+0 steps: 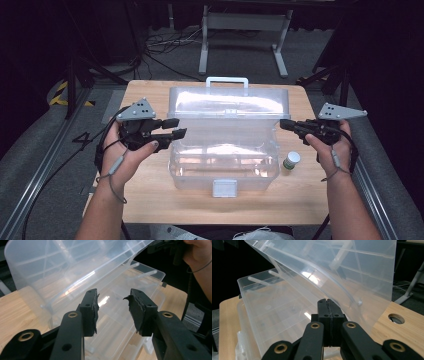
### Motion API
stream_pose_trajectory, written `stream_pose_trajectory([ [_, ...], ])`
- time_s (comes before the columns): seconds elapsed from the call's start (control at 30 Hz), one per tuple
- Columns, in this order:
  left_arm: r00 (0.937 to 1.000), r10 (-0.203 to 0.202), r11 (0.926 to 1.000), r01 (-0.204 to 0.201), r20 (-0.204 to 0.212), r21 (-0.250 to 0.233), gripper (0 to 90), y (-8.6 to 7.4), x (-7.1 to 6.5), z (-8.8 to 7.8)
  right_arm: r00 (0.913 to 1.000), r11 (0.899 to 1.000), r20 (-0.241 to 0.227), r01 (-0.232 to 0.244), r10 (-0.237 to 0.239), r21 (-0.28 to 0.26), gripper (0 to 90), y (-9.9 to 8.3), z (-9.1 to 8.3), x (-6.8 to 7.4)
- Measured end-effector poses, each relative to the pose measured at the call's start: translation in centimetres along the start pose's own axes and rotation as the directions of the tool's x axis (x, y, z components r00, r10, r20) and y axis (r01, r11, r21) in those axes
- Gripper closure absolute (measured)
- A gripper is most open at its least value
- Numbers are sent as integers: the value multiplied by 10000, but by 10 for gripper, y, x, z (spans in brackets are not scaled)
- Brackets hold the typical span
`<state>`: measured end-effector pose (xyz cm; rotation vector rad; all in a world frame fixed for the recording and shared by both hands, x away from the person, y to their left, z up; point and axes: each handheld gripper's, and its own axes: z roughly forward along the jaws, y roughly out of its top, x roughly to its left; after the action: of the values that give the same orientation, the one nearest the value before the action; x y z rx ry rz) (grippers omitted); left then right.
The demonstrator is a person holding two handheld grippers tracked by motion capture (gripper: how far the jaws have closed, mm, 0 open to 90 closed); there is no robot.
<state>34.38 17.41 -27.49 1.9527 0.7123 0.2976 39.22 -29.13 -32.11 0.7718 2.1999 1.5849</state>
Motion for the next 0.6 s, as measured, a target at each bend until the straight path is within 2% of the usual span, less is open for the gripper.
stream_pose_trajectory([
  [0.1,9998,-183,9998,183,-42,-42,616,-7,2,4,10000,10000,50,8,-8,-24,900,0,0,0],
  [0.2,9991,-277,9996,274,-305,-113,632,-13,5,8,10000,10000,70,18,-18,-47,900,-1,0,1],
  [0.47,9961,-555,9978,529,-692,-395,682,-25,13,13,10000,10000,80,57,-57,-49,900,-1,0,2],
  [0.53,9925,-895,9943,842,-838,-654,682,-28,17,15,9999,10000,94,78,-78,-40,900,-1,0,2],
  [0.6,9898,-809,9944,722,-1172,-769,701,-29,20,17,9999,10000,69,82,-81,-48,900,-2,0,2],
])
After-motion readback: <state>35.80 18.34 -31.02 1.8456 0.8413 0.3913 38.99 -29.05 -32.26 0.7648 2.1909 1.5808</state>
